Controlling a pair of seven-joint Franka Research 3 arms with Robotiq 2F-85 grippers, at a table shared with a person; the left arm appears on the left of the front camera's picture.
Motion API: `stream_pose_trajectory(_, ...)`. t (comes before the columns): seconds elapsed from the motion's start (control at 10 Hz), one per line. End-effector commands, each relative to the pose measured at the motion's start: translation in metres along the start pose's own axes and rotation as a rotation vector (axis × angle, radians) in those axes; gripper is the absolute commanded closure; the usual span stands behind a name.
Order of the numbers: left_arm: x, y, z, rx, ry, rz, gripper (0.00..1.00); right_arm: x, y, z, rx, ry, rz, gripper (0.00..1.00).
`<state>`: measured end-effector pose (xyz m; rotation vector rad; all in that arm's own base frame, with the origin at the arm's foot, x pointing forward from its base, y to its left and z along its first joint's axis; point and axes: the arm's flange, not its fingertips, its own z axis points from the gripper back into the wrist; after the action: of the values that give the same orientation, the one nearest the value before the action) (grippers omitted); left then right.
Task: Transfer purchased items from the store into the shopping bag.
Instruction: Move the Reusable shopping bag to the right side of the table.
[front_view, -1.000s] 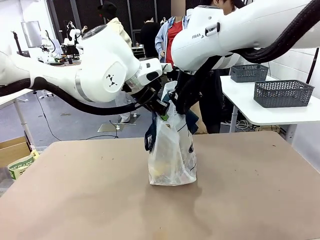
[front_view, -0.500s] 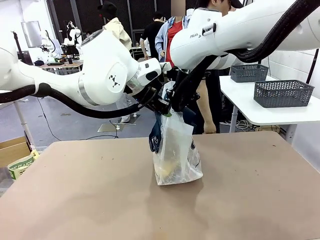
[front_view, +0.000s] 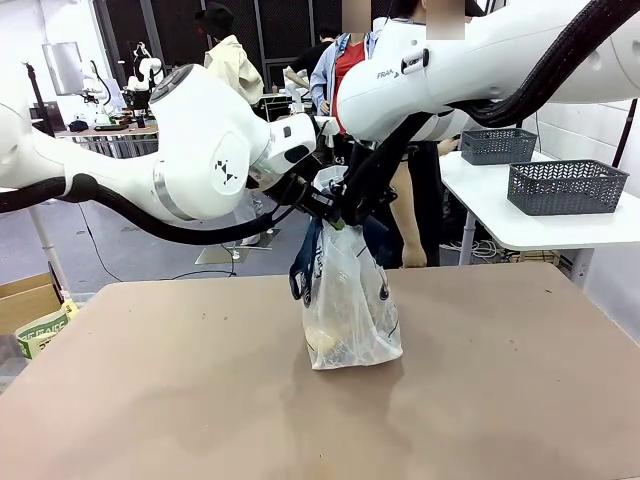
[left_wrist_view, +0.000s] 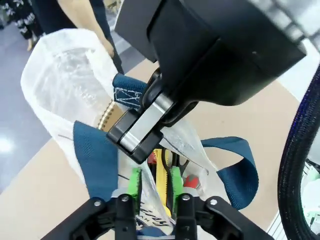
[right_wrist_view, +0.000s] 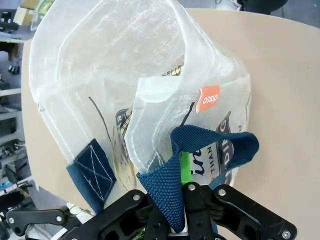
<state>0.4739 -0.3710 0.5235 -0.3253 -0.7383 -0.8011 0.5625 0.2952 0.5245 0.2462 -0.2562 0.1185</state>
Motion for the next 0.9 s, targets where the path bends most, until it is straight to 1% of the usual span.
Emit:
stream_pose_trajectory(0.0,-0.011,-0.002,0.01,-0.036,-0.033,-0.037,0.0,0.004,0.0,0.002,0.034,0.003,-0.03,1.0)
stream_pose_trajectory(0.3,-0.016,-0.013,0.022,-0.085,-0.034,-0.039,0.0,0.008,-0.003,0.003,0.035,0.002,-0.046,1.0)
stream_pose_trajectory(0.4,-0.016,-0.016,0.026,-0.098,-0.02,-0.03,0.0,0.009,-0.004,0.002,0.033,0.003,-0.049,1.0)
stream_pose_trajectory(0.5,-0.017,-0.017,0.03,-0.118,0.0,-0.009,0.0,0.01,-0.005,0.002,0.031,0.005,-0.05,1.0)
stream_pose_trajectory(0.6,-0.021,-0.017,0.036,-0.141,0.0,0.021,0.0,0.011,-0.005,0.001,0.029,0.007,-0.051,1.0)
stream_pose_trajectory(0.8,-0.023,-0.019,0.038,-0.193,0.017,0.038,0.0,0.012,-0.007,0.0,0.03,0.011,-0.057,1.0)
